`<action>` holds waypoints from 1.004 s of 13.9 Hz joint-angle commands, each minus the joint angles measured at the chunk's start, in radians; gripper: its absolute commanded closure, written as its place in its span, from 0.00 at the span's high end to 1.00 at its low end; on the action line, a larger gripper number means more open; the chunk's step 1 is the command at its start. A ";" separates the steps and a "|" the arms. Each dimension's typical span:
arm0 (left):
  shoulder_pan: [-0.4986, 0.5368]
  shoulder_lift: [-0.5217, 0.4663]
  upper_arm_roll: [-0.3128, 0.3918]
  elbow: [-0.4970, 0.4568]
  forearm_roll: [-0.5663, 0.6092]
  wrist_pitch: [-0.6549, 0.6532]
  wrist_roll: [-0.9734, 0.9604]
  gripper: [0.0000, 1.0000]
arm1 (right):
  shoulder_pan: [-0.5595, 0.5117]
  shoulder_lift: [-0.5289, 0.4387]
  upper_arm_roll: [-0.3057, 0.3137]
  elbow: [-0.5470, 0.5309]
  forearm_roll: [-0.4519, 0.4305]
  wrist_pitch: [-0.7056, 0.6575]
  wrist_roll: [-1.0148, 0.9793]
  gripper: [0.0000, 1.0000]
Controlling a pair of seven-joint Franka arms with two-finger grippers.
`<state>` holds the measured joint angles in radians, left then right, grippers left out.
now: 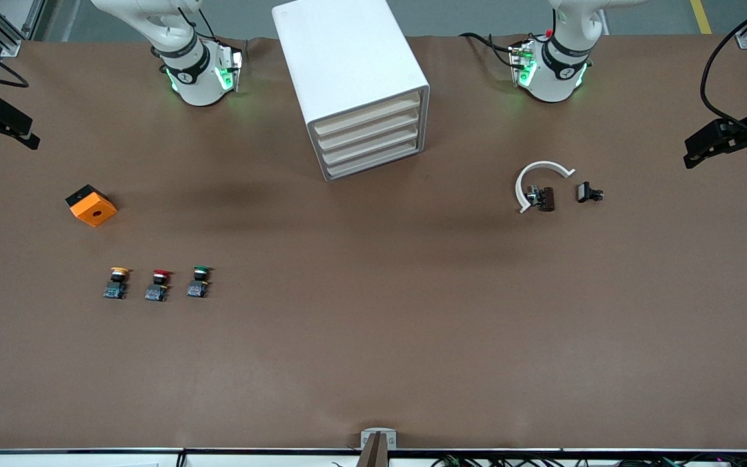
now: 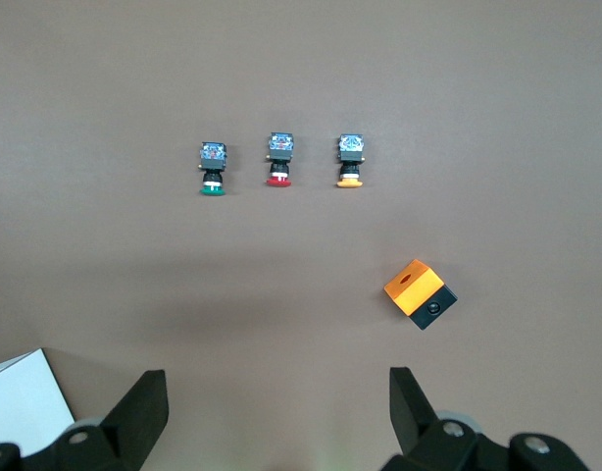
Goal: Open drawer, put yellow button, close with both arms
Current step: 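Reach the left gripper to the drawer while the right gripper reaches the buttons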
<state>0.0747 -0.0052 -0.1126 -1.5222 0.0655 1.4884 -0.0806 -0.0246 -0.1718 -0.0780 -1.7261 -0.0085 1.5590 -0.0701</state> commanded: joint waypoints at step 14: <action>-0.117 0.180 -0.056 0.025 -0.050 -0.013 -0.245 1.00 | 0.011 0.004 -0.003 0.022 -0.018 -0.003 0.001 1.00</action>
<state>0.0010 0.1376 -0.1635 -1.5216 0.0258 1.4838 -0.2054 -0.0242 -0.1720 -0.0777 -1.7221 -0.0100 1.5593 -0.0701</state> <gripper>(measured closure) 0.000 0.000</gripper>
